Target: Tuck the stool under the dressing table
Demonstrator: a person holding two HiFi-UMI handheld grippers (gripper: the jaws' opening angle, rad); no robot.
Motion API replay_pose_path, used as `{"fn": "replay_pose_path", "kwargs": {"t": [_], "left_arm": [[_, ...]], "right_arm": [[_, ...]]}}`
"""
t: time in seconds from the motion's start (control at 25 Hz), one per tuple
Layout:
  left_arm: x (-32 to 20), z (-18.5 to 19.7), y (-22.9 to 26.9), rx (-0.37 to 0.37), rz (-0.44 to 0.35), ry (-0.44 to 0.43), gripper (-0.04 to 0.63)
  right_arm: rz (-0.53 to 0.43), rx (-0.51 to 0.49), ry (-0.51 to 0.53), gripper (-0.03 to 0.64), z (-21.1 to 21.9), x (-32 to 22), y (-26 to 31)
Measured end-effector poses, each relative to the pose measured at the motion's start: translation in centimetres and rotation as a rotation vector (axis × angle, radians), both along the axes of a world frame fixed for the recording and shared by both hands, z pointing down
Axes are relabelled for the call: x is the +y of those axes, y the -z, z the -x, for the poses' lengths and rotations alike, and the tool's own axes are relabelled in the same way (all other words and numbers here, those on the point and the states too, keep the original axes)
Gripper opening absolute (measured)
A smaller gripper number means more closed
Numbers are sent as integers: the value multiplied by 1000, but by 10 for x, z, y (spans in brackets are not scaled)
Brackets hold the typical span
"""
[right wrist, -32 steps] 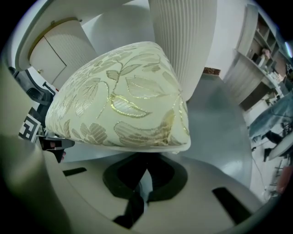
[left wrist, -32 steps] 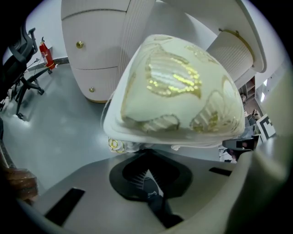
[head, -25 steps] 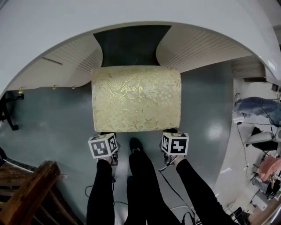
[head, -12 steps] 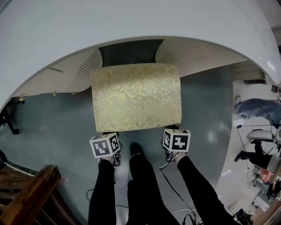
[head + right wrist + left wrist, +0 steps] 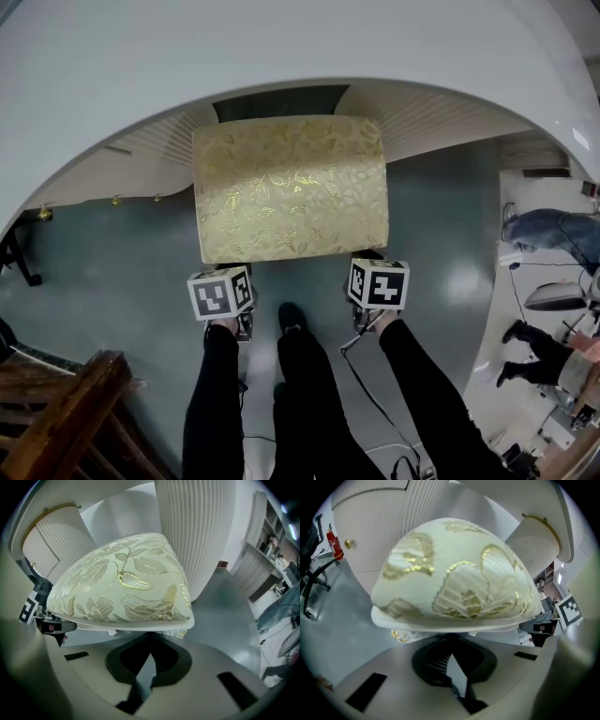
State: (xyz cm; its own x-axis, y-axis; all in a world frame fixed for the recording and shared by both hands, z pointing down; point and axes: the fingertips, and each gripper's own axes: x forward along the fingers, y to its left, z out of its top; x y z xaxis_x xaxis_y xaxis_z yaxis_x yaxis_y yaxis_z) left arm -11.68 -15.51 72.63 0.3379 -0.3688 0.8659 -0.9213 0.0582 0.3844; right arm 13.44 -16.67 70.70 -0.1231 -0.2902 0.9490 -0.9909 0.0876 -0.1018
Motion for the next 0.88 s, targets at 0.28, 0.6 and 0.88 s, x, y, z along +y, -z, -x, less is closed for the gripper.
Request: {"fn": "replay_pose_path", "kwargs": {"t": [0.28,0.6,0.88], "left_arm": [[-11,5,0,-16,-18,-7,8],[-14,0,-6,11,-17,12,8],[-14,-1,-10,24,-7,26,8]], "right_arm": [[-20,-6,0,5,4,-11,0],[-34,-1,27,5,3,-15,-3],[-36,0,22,5,3,-15,-2]]}}
